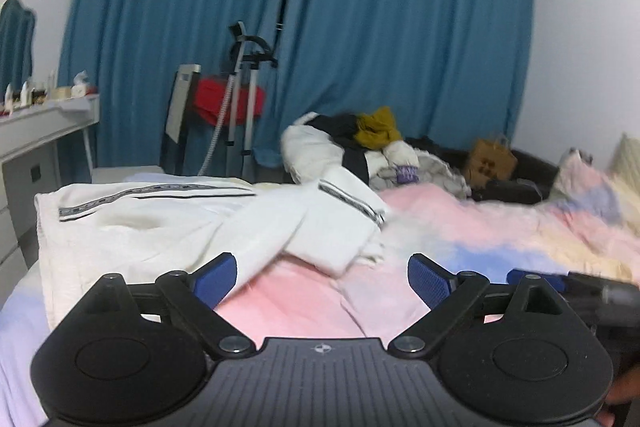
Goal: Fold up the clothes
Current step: 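Open both grippers and lay the sweatpants flat on the duvet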
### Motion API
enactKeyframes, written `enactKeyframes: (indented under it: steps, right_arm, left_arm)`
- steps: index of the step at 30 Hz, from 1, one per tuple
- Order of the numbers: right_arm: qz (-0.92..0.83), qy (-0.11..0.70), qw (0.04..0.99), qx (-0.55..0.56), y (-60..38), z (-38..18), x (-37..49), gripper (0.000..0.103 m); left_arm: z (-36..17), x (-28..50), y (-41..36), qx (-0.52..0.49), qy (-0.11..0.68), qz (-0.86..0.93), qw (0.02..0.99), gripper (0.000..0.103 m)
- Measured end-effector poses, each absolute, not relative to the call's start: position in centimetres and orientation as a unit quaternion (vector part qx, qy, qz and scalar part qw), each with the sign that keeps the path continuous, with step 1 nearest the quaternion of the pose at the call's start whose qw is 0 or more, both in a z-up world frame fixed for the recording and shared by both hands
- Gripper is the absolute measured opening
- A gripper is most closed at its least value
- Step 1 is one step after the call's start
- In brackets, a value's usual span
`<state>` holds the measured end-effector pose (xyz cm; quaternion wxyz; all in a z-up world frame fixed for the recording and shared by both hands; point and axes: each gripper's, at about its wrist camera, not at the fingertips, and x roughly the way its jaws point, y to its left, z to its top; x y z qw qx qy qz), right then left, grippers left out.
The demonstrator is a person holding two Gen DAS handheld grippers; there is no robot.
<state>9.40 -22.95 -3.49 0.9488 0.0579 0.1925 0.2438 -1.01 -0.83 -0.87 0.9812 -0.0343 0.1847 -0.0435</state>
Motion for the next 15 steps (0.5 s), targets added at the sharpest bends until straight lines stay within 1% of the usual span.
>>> enactKeyframes:
  steps: [3,7,11,15]
  right_arm:
    - [0.218,0.206,0.95,0.091,-24.5,-4.9,10.4,0.081]
    - [0.193,0.215,0.953,0.091,-24.9,-5.4,11.1,0.081]
    - [0.175,0.241,0.948,0.108,-25.8,-6.3,12.0,0.081]
    - [0.163,0.261,0.943,0.125,-26.6,-7.2,12.6,0.081]
  left_arm:
    - [-1.9,-0.4,-1.3,-0.029,0.204,-0.038,0.978,0.094]
    - [-2.6,2.6,0.4,-0.027,0.228,-0.023,0.973,0.095]
    - [-3.4,8.3,2.7,-0.001,0.252,0.019,0.967,0.096]
    - [-4.1,14.4,3.8,0.035,0.258,0.036,0.965,0.096]
